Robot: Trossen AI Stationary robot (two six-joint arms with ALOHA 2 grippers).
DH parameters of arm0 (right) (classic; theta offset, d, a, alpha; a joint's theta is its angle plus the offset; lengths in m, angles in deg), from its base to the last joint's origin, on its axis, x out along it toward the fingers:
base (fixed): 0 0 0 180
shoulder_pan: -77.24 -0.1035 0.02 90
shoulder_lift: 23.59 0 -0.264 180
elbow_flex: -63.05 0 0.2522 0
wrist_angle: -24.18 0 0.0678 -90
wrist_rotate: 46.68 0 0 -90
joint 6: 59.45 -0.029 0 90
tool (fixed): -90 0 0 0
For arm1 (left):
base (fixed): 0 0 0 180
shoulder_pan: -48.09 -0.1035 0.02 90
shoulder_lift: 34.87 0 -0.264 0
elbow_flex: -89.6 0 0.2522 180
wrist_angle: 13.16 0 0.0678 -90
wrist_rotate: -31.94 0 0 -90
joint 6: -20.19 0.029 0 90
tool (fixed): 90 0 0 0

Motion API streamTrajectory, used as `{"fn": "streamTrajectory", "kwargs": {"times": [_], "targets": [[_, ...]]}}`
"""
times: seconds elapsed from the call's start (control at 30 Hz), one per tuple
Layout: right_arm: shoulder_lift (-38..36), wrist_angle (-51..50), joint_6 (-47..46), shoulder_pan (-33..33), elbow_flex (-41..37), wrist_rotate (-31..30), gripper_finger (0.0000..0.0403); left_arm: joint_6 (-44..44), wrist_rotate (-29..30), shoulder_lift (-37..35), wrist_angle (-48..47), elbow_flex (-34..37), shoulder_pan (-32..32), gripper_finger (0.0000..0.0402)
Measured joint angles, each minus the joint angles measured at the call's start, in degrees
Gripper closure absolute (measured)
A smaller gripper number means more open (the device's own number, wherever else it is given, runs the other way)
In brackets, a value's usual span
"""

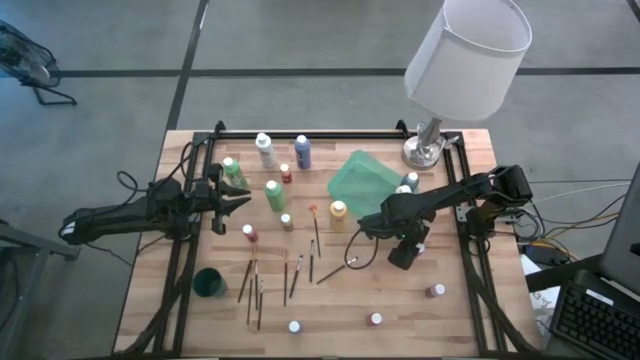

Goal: Pick & Place Paint Supplies
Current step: Put the small dark pink paint bottle into the green bin

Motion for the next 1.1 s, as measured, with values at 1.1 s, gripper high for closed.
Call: {"fn": "streamTrajectory", "kwargs": {"times": [1.1], "targets": [[-2.25, -4.06, 2.69, 4.91, 38.79, -8.25, 0.0293, 0.00, 0.00, 0.02, -0.07, 0.00, 0.00, 0.0326]]}}
